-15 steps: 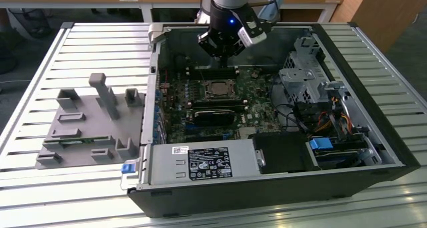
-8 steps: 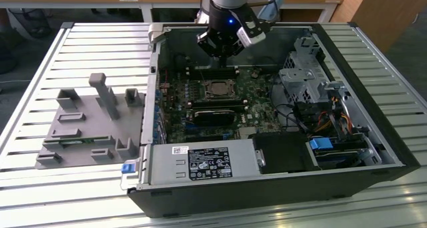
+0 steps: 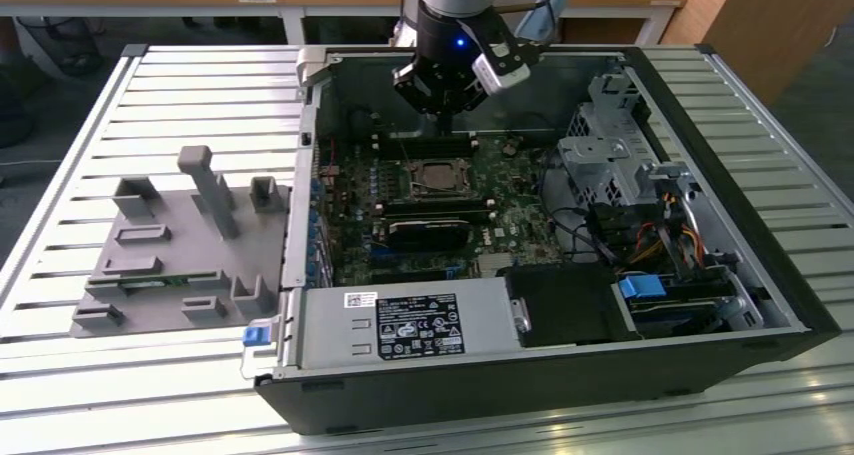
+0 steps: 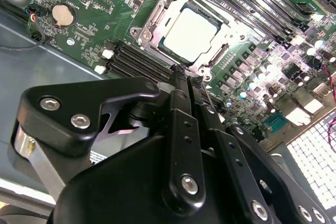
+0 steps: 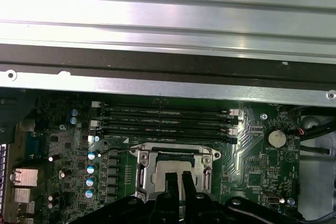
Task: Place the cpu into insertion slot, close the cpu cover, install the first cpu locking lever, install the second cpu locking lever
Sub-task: 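Install the first cpu locking lever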
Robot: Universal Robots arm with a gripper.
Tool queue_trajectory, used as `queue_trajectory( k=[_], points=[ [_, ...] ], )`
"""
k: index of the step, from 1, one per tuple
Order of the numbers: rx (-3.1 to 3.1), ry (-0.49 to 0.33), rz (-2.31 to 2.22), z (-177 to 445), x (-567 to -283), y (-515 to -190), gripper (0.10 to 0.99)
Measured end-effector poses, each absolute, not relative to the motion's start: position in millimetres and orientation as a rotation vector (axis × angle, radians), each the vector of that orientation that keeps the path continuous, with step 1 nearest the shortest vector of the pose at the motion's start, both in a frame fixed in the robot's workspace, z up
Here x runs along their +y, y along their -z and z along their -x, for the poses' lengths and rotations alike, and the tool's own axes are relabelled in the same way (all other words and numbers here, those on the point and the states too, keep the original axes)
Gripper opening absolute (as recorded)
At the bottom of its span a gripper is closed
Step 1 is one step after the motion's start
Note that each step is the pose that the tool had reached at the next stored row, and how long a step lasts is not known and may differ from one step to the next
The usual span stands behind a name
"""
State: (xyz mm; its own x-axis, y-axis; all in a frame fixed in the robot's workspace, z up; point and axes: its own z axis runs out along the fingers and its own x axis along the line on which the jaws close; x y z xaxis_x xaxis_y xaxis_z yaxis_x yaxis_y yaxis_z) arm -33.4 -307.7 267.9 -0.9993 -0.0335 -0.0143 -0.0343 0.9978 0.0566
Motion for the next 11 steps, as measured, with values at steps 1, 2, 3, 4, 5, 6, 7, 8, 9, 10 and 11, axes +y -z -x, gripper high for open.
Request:
queue_trajectory(
  k=[1, 2, 3, 4, 5, 6, 7, 8, 9, 10, 11],
  points=[
    [3.127, -0.089, 0.053, 33.4, -307.7, -267.9, 0.176],
    [3.127, -0.089, 0.053, 33.4, -307.7, -267.9, 0.176],
    [3.127, -0.089, 0.053, 33.4, -307.7, -267.9, 0.176],
    [3.127, -0.089, 0.053, 33.4, -307.7, -267.9, 0.176],
    [3.126, -0.089, 0.053, 33.4, -307.7, -267.9, 0.176],
    [3.126, -0.089, 0.053, 33.4, -307.7, -267.9, 0.176],
    [3.126, -0.089, 0.053, 33.4, -307.7, -267.9, 0.176],
    [3.127, -0.089, 0.053, 33.4, -307.7, -267.9, 0.176],
    [3.126, -0.089, 0.053, 33.4, -307.7, -267.8, 0.176],
    [3.127, -0.089, 0.053, 33.5, -307.7, -267.9, 0.188],
    [3.127, -0.089, 0.053, 33.5, -307.7, -267.9, 0.188]
  ],
)
